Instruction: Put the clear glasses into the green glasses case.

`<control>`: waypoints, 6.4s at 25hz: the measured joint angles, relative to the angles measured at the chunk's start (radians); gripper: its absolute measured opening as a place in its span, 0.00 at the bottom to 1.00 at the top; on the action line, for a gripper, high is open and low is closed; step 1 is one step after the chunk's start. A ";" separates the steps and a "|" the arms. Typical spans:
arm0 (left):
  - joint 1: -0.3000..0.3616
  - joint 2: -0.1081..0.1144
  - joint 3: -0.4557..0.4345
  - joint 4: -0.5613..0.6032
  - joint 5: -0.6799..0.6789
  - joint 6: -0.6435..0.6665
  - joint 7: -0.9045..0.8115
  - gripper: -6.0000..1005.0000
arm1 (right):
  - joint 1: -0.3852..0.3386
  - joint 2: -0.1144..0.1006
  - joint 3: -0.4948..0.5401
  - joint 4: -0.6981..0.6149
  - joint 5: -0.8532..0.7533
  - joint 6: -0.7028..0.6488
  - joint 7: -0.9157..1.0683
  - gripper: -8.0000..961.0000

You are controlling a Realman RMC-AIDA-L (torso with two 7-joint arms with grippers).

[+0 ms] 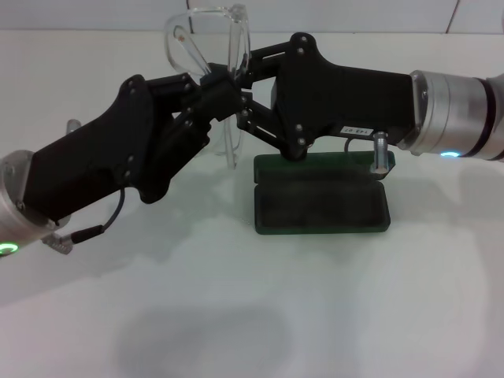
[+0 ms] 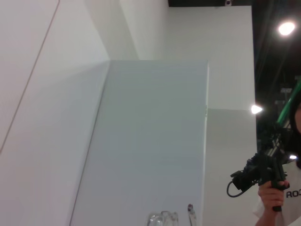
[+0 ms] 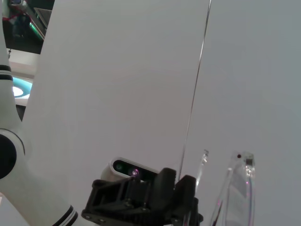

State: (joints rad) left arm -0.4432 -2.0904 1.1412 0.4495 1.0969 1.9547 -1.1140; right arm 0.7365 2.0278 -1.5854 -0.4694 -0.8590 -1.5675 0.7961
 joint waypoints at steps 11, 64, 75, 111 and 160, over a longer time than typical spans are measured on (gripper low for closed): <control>-0.006 0.000 0.000 0.000 -0.004 -0.021 0.000 0.15 | 0.003 0.000 -0.001 0.000 0.004 0.002 -0.013 0.13; -0.025 0.006 0.000 0.008 -0.007 -0.051 -0.004 0.16 | 0.003 0.000 -0.006 -0.009 0.011 0.031 -0.041 0.13; 0.046 0.053 -0.001 0.038 -0.014 0.064 -0.002 0.17 | -0.011 -0.014 0.044 -0.034 -0.001 0.049 -0.034 0.13; 0.175 0.114 -0.270 0.078 0.167 -0.010 -0.048 0.17 | 0.240 0.000 -0.174 -0.935 -1.615 -0.190 1.577 0.13; 0.143 0.109 -0.271 0.059 0.181 -0.081 -0.046 0.18 | 0.286 0.000 -0.636 -0.818 -1.817 0.207 1.723 0.13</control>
State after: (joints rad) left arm -0.3007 -1.9812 0.8699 0.5089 1.2779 1.8739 -1.1601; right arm 1.0224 2.0277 -2.2211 -1.2870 -2.6761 -1.3606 2.5188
